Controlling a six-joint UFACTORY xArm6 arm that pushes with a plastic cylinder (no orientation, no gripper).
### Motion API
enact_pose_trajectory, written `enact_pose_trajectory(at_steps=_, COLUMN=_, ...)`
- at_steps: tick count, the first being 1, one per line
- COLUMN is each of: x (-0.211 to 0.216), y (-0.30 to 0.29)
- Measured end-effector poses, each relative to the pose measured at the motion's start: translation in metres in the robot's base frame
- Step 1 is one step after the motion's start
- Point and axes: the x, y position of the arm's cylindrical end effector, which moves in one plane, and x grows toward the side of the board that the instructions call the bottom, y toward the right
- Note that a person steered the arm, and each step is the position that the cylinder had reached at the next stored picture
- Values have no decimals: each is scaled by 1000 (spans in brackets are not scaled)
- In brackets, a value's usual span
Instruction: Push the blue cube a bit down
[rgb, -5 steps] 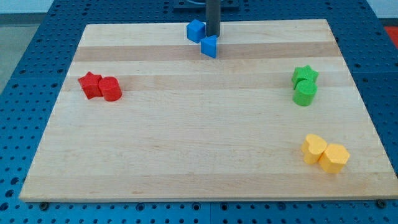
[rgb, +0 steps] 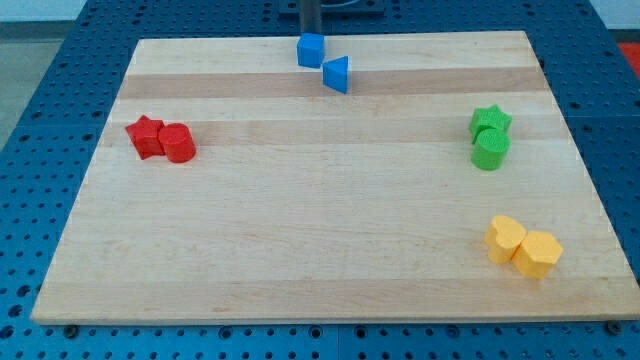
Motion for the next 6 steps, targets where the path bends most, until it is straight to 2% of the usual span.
enact_pose_trajectory(at_steps=4, x=52, y=0)
enact_pose_trajectory(at_steps=6, x=61, y=13)
